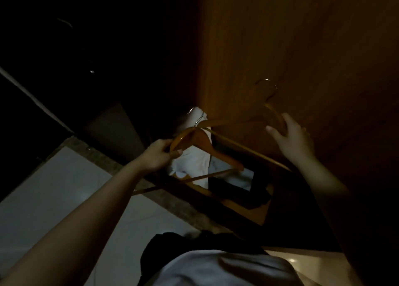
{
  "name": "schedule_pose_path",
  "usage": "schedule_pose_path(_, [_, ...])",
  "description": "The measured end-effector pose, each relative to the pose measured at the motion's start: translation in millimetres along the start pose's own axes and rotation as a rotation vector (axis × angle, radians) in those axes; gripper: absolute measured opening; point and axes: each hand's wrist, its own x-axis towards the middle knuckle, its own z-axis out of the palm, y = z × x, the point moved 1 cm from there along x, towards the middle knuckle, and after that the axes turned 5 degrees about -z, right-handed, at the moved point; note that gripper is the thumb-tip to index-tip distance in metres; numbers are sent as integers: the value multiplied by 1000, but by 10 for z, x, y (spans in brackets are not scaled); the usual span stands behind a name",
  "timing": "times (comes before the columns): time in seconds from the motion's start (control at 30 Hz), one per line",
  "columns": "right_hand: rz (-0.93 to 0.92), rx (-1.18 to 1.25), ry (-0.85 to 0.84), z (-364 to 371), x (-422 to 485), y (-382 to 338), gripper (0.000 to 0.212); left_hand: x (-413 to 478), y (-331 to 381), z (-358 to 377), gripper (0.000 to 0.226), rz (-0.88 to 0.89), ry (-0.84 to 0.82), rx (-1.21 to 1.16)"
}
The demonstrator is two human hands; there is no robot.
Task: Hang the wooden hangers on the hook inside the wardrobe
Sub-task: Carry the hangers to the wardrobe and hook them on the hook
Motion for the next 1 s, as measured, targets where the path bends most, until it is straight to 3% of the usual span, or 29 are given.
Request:
schedule_pose_path(0.23, [-176,15,205,-572,285,-257,45,210,971,-267,18,221,7,57])
schedule_pose_path(0.63, [-525,-224,581,-1669,72,-1140,70,-70,2203,-1007,9,686,57,157])
schedule_pose_path(0.87, [-596,-400,799,-2165,203,-1584,63,-348,2954,-1494,22,853,89,176])
schedule_pose_path(1.0, [-581,-440,892,-2524,353,-1793,63,-437,3380,-1692,45,927,114,242])
